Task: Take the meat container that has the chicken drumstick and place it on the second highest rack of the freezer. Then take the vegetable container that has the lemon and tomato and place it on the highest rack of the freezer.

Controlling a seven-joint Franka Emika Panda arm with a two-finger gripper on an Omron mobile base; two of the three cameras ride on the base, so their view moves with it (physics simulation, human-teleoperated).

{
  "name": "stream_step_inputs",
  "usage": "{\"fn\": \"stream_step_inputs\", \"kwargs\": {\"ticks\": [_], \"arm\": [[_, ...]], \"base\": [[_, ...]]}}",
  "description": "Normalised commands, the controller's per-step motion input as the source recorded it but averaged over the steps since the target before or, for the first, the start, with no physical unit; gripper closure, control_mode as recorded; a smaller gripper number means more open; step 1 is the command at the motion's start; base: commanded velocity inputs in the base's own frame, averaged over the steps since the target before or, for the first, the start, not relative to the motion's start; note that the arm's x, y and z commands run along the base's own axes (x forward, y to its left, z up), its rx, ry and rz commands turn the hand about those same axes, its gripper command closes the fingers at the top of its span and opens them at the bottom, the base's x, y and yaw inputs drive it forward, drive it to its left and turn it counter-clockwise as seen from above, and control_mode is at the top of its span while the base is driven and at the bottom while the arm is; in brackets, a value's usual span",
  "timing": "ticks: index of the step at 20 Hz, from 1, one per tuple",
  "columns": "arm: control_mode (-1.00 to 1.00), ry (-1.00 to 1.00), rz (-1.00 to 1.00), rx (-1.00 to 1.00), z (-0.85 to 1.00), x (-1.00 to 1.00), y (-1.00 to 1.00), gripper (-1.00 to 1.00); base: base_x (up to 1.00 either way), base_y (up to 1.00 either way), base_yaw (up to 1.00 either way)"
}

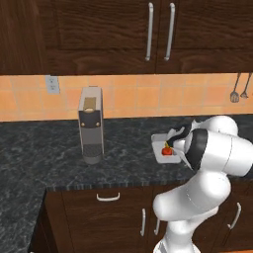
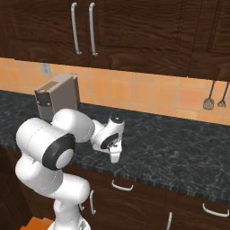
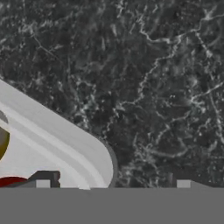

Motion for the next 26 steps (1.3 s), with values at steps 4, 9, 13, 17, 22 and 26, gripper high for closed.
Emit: {"fn": "stream_step_inputs", "kwargs": {"ticks": [4,9,13,17,22,26], "arm": [[-1.00,0.03,0.00,-0.02,-0.26,0.01,0.17,1.00],[-1.00,-0.08,-0.03,0.00,0.09,-0.20,0.00,1.00],[-1.00,-0.17,0.00,0.00,0.80,-0.62,-0.09,1.00],[-1.00,-0.17,-0.02,0.00,0.94,-0.60,-0.02,1.00],[-1.00,0.00,-0.08,0.00,0.86,-0.75,-0.22,1.00],[-1.00,0.00,-0.09,0.01,0.95,-0.91,0.00,1.00]], "base": [[0.00,0.00,0.00],[0.00,0.00,0.00],[0.00,0.00,0.00],[0.00,0.00,0.00],[0.00,0.00,0.00],[0.00,0.00,0.00]]}}
